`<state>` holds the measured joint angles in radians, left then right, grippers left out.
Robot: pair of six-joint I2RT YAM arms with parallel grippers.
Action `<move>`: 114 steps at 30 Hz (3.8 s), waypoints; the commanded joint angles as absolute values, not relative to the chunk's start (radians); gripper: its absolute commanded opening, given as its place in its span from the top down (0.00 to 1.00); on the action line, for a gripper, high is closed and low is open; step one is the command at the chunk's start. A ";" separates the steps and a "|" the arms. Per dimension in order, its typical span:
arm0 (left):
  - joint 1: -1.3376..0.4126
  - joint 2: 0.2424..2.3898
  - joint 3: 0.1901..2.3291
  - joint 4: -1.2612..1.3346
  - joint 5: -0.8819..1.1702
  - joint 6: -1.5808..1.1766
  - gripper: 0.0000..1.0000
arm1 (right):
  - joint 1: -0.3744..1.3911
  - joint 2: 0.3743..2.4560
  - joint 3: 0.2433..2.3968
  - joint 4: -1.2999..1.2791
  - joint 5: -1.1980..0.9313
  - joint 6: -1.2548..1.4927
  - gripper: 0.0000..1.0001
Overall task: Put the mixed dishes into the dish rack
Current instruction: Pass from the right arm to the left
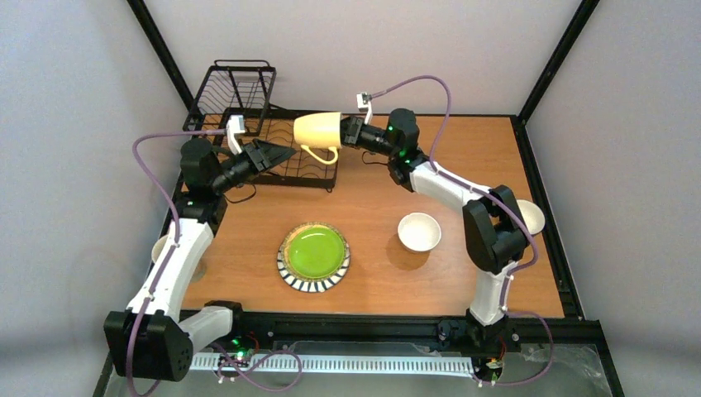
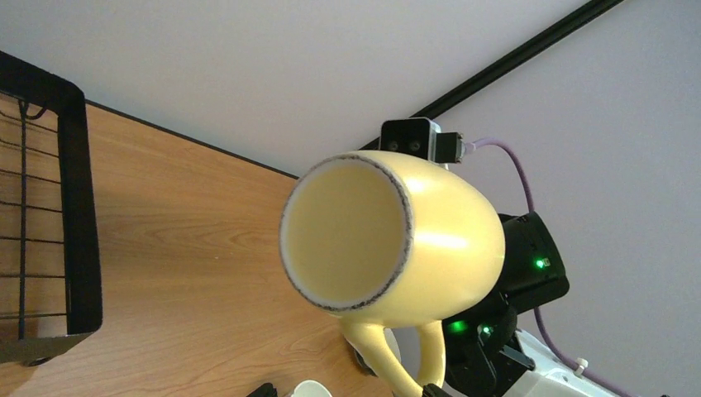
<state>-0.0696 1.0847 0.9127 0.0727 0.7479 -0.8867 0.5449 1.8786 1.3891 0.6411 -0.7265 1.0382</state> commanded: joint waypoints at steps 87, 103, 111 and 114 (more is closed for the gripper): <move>-0.152 1.130 0.942 0.316 0.869 -0.750 0.08 | 0.658 2.054 1.613 0.583 -1.034 1.113 0.98; -0.152 1.143 0.986 0.249 0.825 -0.747 0.19 | 0.653 2.068 1.716 0.318 -1.094 0.799 0.98; -0.152 1.162 0.999 0.312 0.811 -0.819 0.01 | 0.652 2.098 1.746 0.306 -1.138 0.759 0.98; -0.152 1.170 0.996 0.351 0.814 -0.833 0.00 | 0.652 2.108 1.742 0.352 -1.159 0.782 0.98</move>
<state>-0.1425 1.1576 0.9081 0.1570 0.8429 -0.8204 0.6025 2.0544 1.7462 0.3794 -0.9596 0.8108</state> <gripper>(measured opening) 0.992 0.217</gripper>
